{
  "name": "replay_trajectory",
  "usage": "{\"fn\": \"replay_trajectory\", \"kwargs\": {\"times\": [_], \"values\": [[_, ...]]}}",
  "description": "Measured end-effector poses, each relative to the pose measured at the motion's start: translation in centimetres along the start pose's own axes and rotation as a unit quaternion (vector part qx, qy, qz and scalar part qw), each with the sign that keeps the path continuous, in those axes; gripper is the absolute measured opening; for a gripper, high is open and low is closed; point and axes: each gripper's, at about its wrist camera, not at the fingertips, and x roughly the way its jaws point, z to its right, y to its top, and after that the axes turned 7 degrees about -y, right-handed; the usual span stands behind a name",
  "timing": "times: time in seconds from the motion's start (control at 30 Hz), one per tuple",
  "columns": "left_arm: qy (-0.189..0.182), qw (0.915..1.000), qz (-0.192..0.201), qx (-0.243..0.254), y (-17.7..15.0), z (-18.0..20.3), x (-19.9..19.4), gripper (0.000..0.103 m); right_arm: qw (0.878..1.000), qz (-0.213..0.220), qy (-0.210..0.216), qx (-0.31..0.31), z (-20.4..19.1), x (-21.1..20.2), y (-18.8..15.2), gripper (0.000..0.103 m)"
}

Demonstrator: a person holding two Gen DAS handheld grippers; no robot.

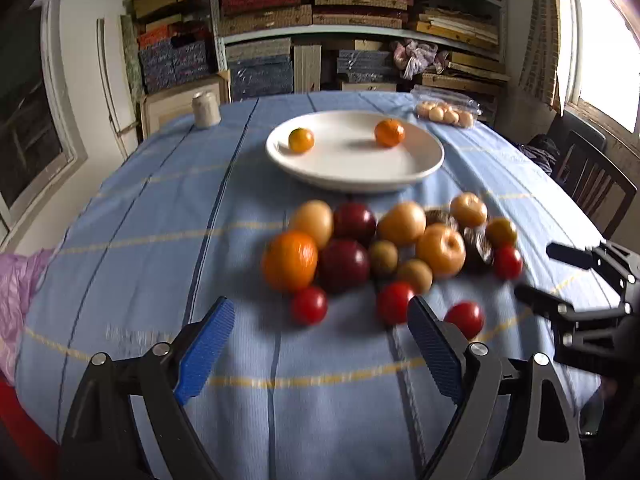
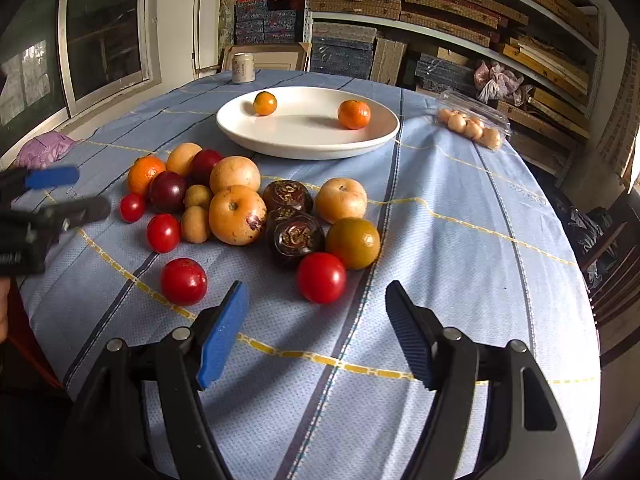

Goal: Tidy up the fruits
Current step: 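Carry both mandarins onto the white plate and open both grippers, then grasp a red cherry tomato with the left gripper while the right grasps another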

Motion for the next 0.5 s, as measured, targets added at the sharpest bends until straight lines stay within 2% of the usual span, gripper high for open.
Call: {"fn": "replay_trajectory", "kwargs": {"times": [0.13, 0.27, 0.5], "values": [[0.001, 0.9998, -0.01, -0.018, -1.2, -1.0, -0.1, 0.089, 1.0, -0.007, 0.006, 0.014, 0.3, 0.8, 0.3, 0.068], [0.001, 0.9991, -0.013, -0.04, -1.5, -2.1, -0.3, 0.089, 0.999, -0.023, 0.012, 0.027, 0.6, 1.9, 0.7, 0.061], [-0.002, 0.9992, -0.014, -0.038, -1.5, -2.0, -0.4, 0.089, 0.999, -0.038, 0.006, 0.022, 0.1, 3.3, 1.0, 0.053]]}}
